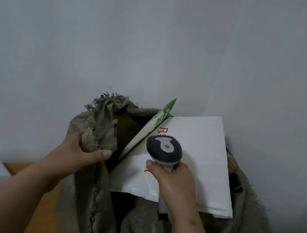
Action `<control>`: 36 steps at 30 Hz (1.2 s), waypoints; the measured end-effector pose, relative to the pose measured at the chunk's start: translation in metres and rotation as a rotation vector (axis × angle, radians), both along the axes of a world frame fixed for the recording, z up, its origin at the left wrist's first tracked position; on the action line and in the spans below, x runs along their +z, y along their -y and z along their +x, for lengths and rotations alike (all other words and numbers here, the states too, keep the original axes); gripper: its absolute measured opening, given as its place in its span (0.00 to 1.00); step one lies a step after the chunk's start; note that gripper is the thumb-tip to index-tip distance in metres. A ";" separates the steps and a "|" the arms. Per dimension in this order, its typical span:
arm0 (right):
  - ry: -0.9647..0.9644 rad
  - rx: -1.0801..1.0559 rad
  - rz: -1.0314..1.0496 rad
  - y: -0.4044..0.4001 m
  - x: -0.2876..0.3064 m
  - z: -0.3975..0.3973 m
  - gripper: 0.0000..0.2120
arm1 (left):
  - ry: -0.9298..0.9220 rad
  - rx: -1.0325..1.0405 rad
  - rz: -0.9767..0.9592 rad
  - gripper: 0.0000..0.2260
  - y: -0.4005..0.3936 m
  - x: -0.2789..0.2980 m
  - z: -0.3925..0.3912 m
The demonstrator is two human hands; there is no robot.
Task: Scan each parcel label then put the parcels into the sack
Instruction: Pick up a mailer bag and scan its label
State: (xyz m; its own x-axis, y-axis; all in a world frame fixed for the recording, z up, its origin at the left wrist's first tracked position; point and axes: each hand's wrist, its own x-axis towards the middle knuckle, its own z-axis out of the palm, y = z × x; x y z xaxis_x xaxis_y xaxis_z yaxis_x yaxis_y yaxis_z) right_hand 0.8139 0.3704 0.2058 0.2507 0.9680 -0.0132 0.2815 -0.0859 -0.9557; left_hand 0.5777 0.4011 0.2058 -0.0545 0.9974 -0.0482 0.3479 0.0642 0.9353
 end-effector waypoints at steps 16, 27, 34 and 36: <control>-0.205 -0.035 0.041 0.075 -0.017 0.023 0.07 | 0.805 0.021 -0.442 0.15 0.098 -0.036 0.055; -0.598 -0.239 0.054 0.142 -0.011 0.084 0.13 | 1.471 -0.167 -0.229 0.22 0.138 0.029 0.082; -0.486 -0.226 0.010 0.136 -0.017 0.115 0.09 | 1.133 -0.091 -0.194 0.21 0.144 0.041 0.109; -0.478 -0.195 -0.010 0.128 -0.022 0.121 0.10 | 0.921 0.048 -0.226 0.18 0.143 0.030 0.129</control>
State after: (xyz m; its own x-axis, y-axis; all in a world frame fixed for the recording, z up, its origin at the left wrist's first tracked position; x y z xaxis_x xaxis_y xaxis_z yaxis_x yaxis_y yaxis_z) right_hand 0.9346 0.2419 0.1841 0.3907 0.9030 -0.1791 -0.2083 -0.1028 -0.9726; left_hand 0.7071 0.2586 0.2357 0.0599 0.9569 -0.2843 -0.5278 0.2721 0.8046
